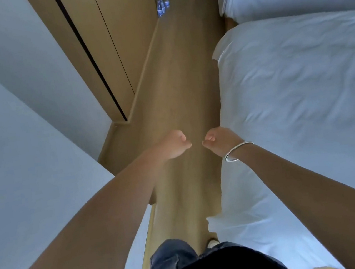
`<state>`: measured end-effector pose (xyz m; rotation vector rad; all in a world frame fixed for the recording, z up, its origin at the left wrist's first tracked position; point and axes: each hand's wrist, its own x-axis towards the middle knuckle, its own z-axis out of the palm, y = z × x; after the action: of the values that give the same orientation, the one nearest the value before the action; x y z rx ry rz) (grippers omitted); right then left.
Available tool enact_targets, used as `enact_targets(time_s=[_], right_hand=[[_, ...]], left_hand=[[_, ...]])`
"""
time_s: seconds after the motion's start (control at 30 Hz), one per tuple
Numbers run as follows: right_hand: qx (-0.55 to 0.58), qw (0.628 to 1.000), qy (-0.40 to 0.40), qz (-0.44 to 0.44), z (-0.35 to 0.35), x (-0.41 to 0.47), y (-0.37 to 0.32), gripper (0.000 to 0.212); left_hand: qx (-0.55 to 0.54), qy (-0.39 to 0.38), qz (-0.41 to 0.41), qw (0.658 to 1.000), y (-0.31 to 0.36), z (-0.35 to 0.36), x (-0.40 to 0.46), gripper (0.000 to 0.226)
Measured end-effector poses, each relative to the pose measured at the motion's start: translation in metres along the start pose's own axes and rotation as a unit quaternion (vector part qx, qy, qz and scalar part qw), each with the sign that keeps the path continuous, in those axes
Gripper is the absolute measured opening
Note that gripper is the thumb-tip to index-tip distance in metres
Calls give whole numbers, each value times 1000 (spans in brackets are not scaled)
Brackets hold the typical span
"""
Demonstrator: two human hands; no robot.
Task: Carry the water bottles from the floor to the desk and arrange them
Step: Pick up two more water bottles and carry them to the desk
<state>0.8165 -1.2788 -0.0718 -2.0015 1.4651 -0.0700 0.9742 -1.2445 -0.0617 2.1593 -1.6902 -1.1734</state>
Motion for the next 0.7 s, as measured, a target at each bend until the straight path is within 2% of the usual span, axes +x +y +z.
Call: enact_targets(time_s=[0.3, 0.47, 0.57, 0.63, 0.7], right_hand=[[-14, 999, -37, -9, -36, 124, 6, 27], [-9, 999, -31, -2, -64, 218, -10, 28], [7, 1000, -19, 10, -82, 276, -26, 28], [19, 1000, -12, 20, -90, 311, -34, 28], [22, 999, -9, 28, -100, 351, -40, 27]], left_hand=[[13, 8, -25, 1000, 3, -56, 124, 32], [15, 4, -22, 1000, 11, -114, 212, 28], [3, 9, -28, 1000, 13, -156, 264, 10], [3, 14, -43, 999, 12, -182, 294, 23], [0, 21, -39, 999, 14, -207, 329, 17]])
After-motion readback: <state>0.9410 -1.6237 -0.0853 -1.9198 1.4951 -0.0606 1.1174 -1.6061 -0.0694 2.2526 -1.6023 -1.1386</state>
